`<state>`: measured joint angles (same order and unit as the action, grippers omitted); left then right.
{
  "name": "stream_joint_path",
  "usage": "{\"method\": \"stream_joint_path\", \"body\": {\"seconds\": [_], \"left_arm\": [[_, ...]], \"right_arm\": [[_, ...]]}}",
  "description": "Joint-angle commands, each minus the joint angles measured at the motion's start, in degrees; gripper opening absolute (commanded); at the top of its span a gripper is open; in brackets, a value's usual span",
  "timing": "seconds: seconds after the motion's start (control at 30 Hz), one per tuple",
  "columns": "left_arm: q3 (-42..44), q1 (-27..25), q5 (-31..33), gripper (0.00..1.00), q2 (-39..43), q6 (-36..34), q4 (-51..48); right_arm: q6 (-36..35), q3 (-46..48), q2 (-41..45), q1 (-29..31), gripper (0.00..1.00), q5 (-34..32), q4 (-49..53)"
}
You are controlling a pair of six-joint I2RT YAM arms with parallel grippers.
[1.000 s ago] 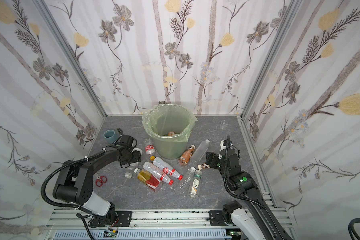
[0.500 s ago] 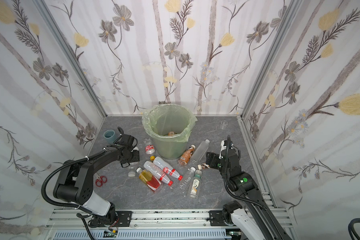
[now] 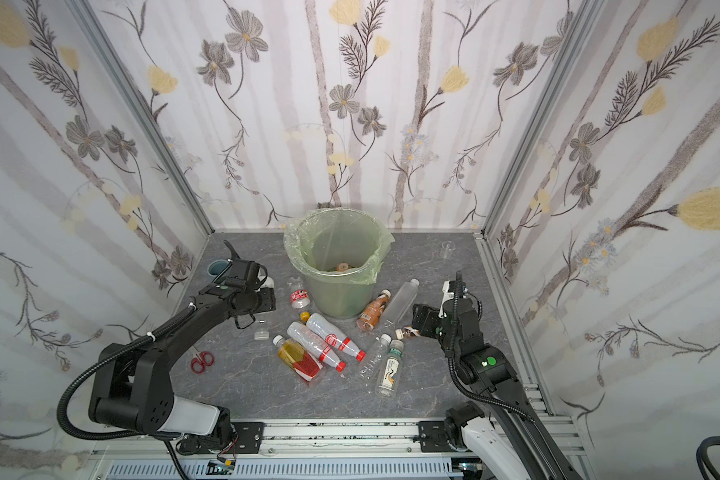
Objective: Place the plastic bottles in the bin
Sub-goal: 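Lift the white-labelled bottle with the left gripper and carry it over the bin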
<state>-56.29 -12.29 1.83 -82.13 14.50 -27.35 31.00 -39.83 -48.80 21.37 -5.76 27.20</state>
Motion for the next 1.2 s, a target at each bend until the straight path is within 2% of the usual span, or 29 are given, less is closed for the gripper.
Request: {"method": "stream_joint_path", "body": {"seconds": [0.0,0.27,0.53,0.9,1.17], "left_arm": [[-2.20,0.58,-1.02,0.67,2.41,-1.12,-1.27],[-10.83,0.87,-6.35,0.66,9.48,-0.29,-1.67],[-19.43,0.87,-11.12,0.66,9.87,3.34,-1.92],[-32.62,0.61,-19.08,0.63,6.09,9.08,-1.94],[-41.67,-2.00,-20.54,0.62,0.91,9.76,-1.94]], "right_arm": [[-0.12,0.28,0.19,0.02,0.82,-0.22,-1.98],[-0.60,0.46,0.28,0.03,0.82,-0.15,-1.80],[-1.38,0.28,0.37,0.05,0.82,-0.13,-1.62],[-1.46,0.11,0.46,0.00,0.82,-0.22,-1.62],[-1.39,-0.41,0.71,0.00,0.82,-0.04,-1.36]]}}
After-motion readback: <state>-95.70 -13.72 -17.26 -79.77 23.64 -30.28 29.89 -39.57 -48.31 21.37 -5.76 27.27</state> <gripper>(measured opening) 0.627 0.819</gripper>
